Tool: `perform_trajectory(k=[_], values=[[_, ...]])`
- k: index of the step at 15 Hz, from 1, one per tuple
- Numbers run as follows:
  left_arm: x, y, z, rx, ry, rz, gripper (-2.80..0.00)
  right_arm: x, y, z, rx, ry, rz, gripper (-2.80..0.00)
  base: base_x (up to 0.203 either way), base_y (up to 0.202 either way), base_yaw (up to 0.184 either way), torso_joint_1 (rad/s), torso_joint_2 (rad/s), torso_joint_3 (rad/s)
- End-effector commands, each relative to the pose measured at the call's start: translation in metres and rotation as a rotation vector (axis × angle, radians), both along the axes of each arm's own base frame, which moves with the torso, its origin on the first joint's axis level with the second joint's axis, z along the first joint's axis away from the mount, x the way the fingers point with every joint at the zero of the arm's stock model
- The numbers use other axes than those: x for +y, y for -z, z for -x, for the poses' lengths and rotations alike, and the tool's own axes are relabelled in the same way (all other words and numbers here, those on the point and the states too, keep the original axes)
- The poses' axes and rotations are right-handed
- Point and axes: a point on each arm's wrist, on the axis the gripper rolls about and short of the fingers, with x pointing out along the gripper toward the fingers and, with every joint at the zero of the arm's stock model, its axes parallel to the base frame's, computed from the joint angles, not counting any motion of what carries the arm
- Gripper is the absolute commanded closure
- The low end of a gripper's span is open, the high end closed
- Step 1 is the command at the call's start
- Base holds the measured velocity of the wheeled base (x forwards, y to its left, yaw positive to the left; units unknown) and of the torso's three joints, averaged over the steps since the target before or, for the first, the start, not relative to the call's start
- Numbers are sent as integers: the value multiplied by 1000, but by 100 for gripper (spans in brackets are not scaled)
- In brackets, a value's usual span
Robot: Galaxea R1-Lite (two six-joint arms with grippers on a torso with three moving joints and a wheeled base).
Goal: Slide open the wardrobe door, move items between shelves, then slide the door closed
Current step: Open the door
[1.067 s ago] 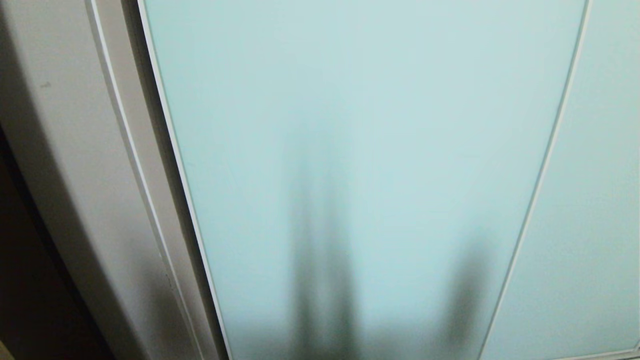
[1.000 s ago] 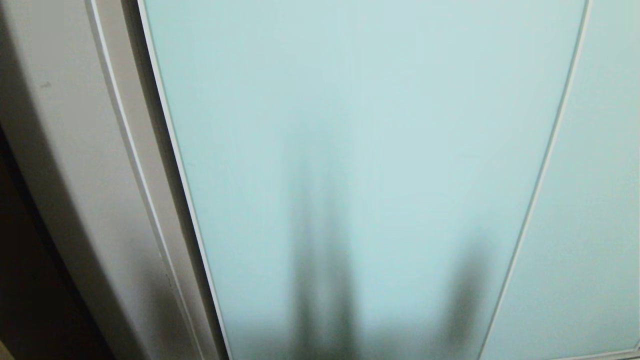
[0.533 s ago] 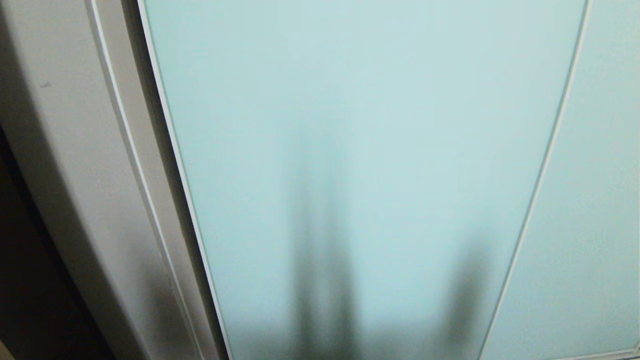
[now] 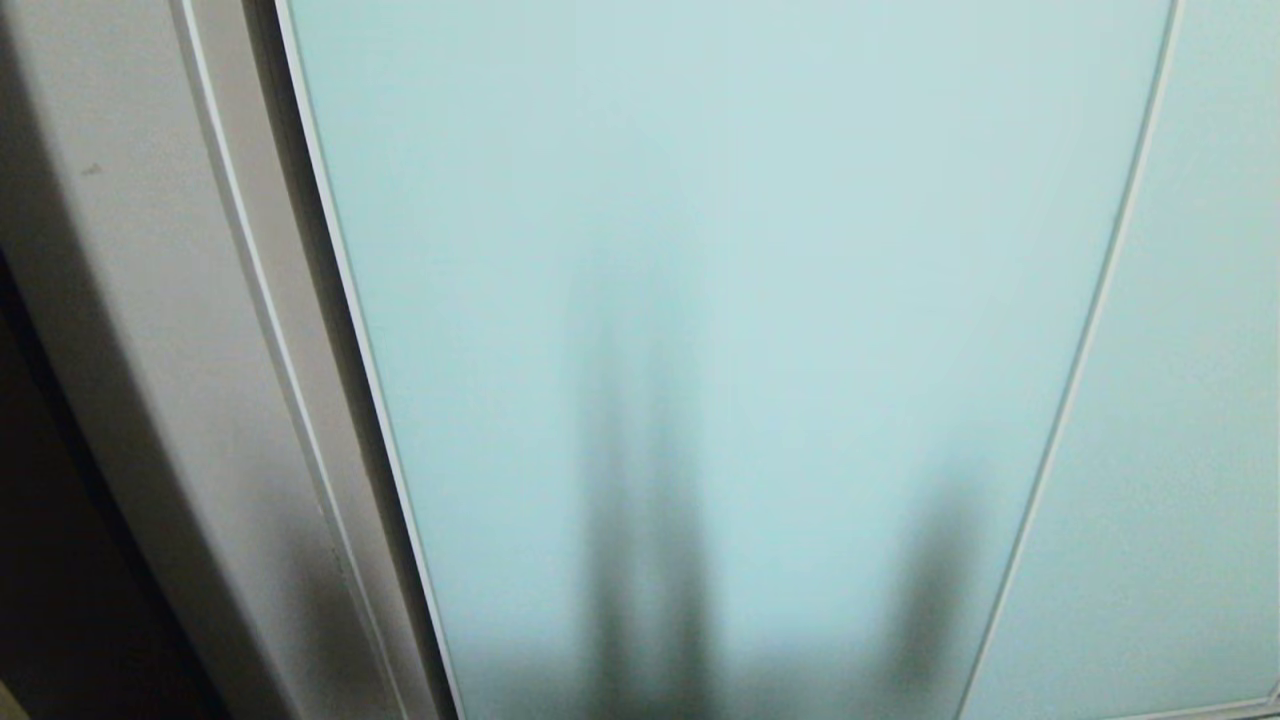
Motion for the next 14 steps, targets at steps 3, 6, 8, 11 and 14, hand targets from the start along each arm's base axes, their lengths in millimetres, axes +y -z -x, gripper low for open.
perform_trajectory(k=[3, 6, 8, 11, 14], values=[[0, 0, 0, 5, -1, -5, 0, 0, 0, 0, -1, 0, 0, 0, 0, 0, 0, 0, 0, 0], [0, 0, 0, 4, -2, -1, 0, 0, 0, 0, -1, 0, 0, 0, 0, 0, 0, 0, 0, 0], [0, 0, 0, 3, -2, 3, 0, 0, 0, 0, -1, 0, 0, 0, 0, 0, 0, 0, 0, 0], [0, 0, 0, 4, -2, -4, 0, 0, 0, 0, -1, 0, 0, 0, 0, 0, 0, 0, 0, 0], [0, -11, 3, -43, -4, -27, 0, 0, 0, 0, -1, 0, 0, 0, 0, 0, 0, 0, 0, 0]])
